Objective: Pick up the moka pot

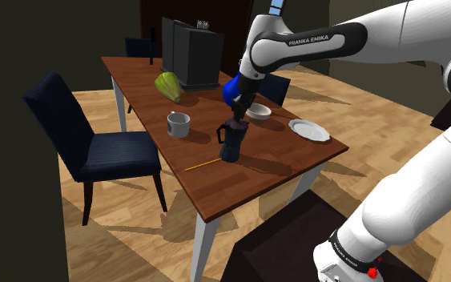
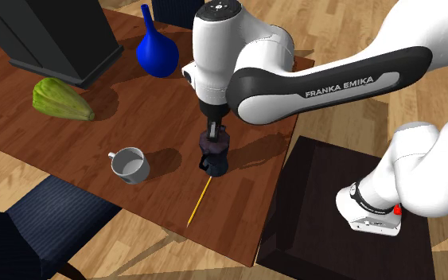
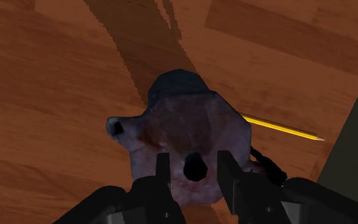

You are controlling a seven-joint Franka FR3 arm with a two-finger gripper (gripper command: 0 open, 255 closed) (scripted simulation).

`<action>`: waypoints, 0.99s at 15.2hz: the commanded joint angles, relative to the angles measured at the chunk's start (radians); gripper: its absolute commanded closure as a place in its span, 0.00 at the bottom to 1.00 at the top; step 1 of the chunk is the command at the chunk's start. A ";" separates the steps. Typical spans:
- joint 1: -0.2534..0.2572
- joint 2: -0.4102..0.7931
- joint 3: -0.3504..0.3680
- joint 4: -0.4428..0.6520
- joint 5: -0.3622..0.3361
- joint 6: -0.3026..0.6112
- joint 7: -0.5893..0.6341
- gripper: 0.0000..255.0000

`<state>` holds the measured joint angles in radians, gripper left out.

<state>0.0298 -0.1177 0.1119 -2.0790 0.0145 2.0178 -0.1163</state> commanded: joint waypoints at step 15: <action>0.000 -0.014 -0.001 0.078 0.001 -0.092 -0.001 1.00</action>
<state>0.0293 -0.1311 0.1108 -2.0146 0.0156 1.9392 -0.1173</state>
